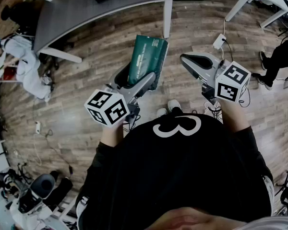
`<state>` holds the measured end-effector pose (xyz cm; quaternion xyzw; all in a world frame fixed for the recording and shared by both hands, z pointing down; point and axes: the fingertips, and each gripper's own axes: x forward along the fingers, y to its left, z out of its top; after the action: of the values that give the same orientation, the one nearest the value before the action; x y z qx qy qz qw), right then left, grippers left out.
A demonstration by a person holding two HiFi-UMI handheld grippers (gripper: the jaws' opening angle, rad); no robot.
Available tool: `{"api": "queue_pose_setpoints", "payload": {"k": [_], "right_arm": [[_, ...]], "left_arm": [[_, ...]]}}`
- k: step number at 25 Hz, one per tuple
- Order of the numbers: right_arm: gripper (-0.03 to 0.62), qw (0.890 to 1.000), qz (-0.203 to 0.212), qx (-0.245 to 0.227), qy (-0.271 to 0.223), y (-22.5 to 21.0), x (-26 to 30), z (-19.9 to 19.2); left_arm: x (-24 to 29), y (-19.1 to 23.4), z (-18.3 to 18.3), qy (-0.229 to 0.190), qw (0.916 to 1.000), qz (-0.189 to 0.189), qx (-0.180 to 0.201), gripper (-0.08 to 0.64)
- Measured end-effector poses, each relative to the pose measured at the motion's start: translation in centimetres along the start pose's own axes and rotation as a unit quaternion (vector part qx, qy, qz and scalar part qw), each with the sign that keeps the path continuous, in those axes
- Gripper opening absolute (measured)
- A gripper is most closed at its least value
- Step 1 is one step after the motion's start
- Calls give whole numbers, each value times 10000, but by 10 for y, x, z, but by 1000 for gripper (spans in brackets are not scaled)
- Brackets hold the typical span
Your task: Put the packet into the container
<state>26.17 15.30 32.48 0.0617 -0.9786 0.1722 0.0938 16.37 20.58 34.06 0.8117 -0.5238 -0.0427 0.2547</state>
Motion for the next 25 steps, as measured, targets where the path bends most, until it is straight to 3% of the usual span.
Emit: {"api": "queue_pose_setpoints", "payload": {"k": [8,17,25], "right_arm": [[0,9998,17,-155,-133,20,5,9],[2,9993,94,27,-370,37,25,18],[2,9988,296,-41,-395,26,49,24]], "left_arm": [[-20,-6,9,-103,9998,-34,185,385],[-52,1,25,-252,9993,71,277,385],[-51,21,30,-260,9990,237,286,383]]}}
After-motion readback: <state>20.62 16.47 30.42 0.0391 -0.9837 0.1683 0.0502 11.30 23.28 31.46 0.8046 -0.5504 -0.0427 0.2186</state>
